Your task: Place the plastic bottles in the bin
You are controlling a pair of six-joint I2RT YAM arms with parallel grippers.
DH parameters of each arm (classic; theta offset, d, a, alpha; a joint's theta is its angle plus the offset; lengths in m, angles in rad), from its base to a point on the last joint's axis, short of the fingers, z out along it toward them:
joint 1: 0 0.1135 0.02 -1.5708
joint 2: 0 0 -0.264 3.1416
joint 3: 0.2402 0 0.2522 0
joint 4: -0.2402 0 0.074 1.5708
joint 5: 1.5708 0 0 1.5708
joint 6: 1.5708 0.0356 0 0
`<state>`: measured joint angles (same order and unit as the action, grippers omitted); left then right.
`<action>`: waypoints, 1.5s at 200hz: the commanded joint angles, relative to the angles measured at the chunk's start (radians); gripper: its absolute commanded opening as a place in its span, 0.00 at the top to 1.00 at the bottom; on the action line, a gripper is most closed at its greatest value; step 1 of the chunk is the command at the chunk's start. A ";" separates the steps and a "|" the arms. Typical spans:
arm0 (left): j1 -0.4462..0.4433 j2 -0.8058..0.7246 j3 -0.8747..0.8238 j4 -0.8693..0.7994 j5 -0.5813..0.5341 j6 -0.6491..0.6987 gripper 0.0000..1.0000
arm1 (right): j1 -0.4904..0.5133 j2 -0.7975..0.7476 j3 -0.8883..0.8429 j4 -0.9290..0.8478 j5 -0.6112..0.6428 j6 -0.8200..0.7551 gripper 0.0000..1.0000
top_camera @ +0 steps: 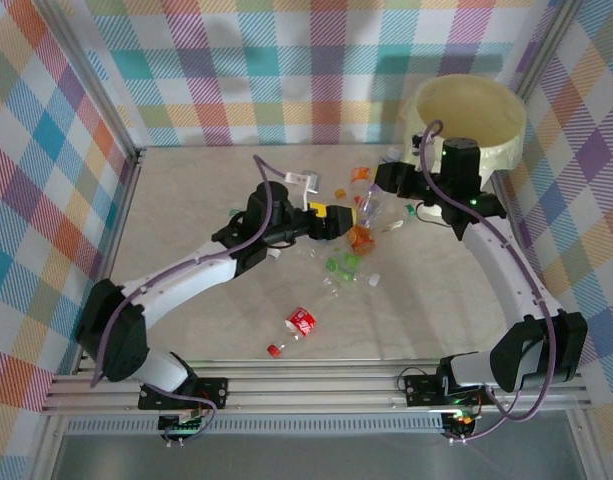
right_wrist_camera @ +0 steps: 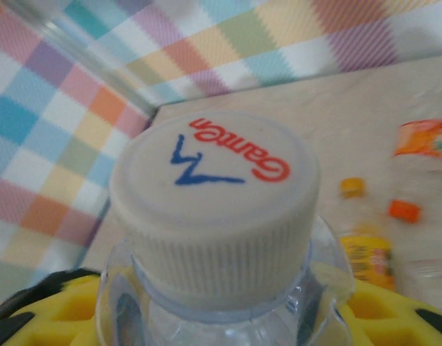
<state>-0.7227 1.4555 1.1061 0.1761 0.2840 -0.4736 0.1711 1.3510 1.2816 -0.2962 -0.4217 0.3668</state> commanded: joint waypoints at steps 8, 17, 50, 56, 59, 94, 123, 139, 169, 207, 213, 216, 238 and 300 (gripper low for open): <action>-0.012 -0.095 -0.057 -0.068 -0.231 0.027 0.00 | -0.033 -0.014 0.114 -0.063 0.191 -0.110 0.70; -0.011 -0.114 -0.073 -0.081 -0.269 0.027 0.00 | -0.046 -0.008 0.146 -0.078 0.215 -0.135 0.70; -0.012 -0.175 -0.123 -0.123 -0.386 0.026 0.00 | -0.108 0.018 0.249 -0.079 0.312 -0.183 0.71; -0.011 -0.183 -0.128 -0.134 -0.398 0.026 0.00 | -0.120 0.026 0.266 -0.075 0.322 -0.186 0.71; -0.011 -0.186 -0.129 -0.139 -0.403 0.027 0.00 | -0.128 0.031 0.276 -0.075 0.326 -0.185 0.71; -0.012 -0.221 -0.155 -0.176 -0.468 0.023 0.00 | -0.196 0.107 0.417 -0.079 0.365 -0.202 0.71; -0.012 -0.245 -0.175 -0.191 -0.513 0.013 0.00 | -0.219 0.195 0.568 -0.112 0.470 -0.260 0.71; -0.012 -0.257 -0.189 -0.191 -0.521 0.008 0.00 | -0.224 0.253 0.649 -0.130 0.570 -0.307 0.72; -0.011 -0.279 -0.207 -0.198 -0.548 -0.001 0.00 | -0.252 0.372 0.776 -0.157 0.704 -0.377 0.73; -0.012 -0.306 -0.233 -0.202 -0.564 -0.009 0.00 | -0.263 0.494 0.926 -0.228 0.809 -0.456 0.72; -0.012 -0.309 -0.239 -0.198 -0.569 -0.012 0.00 | -0.263 0.507 0.925 -0.226 0.842 -0.457 0.71; -0.011 -0.310 -0.240 -0.196 -0.571 -0.013 0.00 | -0.263 0.514 0.927 -0.228 0.861 -0.476 0.71; -0.012 -0.319 -0.254 -0.193 -0.587 -0.024 0.00 | -0.251 0.531 0.939 -0.211 0.970 -0.522 0.71; -0.011 -0.308 -0.266 -0.175 -0.608 -0.034 0.00 | -0.232 0.449 0.768 -0.142 1.023 -0.424 0.69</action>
<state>-0.7227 1.1603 0.8532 -0.0238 -0.2996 -0.4984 -0.0673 1.8664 2.1284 -0.4885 0.5388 -0.1074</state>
